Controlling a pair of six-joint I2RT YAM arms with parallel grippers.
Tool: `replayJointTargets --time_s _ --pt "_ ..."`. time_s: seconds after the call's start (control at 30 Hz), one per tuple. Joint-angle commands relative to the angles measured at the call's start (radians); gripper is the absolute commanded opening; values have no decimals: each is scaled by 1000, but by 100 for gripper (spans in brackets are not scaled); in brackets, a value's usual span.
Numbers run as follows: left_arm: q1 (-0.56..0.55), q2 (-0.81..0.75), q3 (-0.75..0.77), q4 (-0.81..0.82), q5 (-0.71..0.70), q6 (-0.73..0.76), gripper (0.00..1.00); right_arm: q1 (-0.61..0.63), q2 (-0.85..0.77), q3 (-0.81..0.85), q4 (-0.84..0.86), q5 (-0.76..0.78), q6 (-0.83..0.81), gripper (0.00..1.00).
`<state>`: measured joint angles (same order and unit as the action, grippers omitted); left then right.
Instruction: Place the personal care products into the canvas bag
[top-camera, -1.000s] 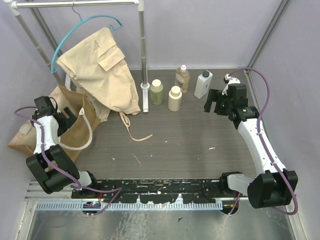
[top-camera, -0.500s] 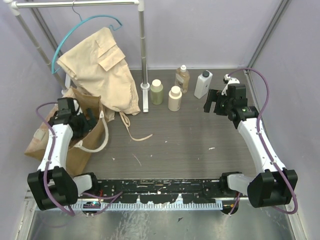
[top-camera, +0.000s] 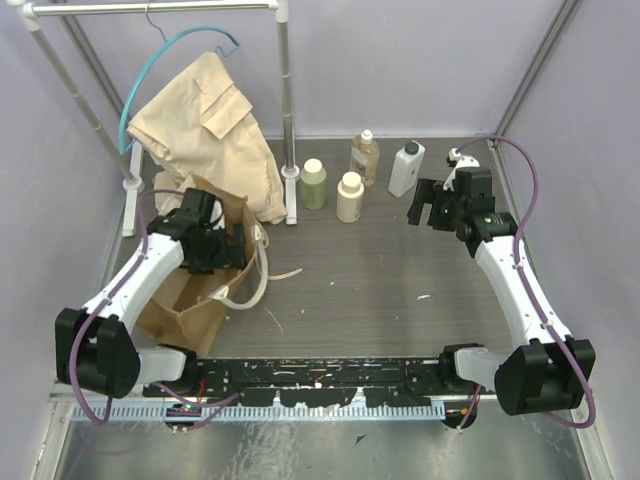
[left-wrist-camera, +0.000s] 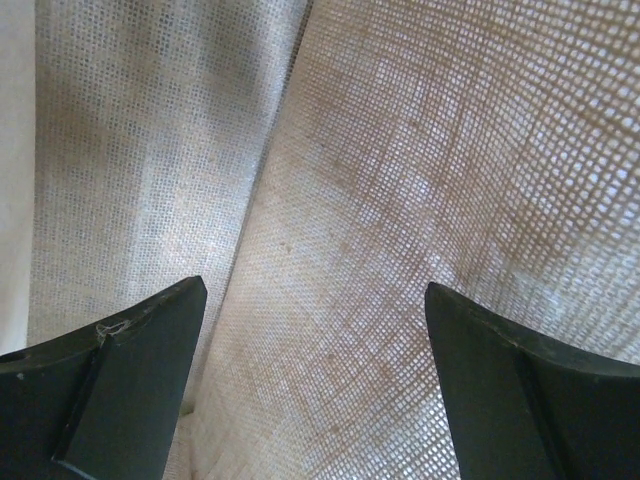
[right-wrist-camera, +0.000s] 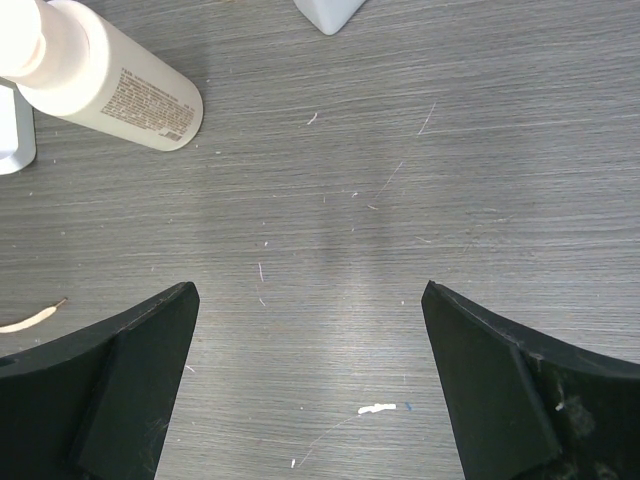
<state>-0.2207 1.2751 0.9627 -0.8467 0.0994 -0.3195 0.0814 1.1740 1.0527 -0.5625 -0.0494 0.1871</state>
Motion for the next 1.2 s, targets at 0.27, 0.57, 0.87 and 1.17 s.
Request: replayJointTargets --time_s 0.27,0.57,0.87,1.17 --pt "-387 310 199 44 33 -54 98 3 -4 24 9 14 3 100" --pt "-552 603 512 71 41 -38 98 3 6 37 0 18 2 100" --pt "-617 683 674 40 17 -40 98 3 1 55 -10 48 5 100" --pt "-734 663 682 -15 -88 -63 98 3 28 87 -13 83 2 100"
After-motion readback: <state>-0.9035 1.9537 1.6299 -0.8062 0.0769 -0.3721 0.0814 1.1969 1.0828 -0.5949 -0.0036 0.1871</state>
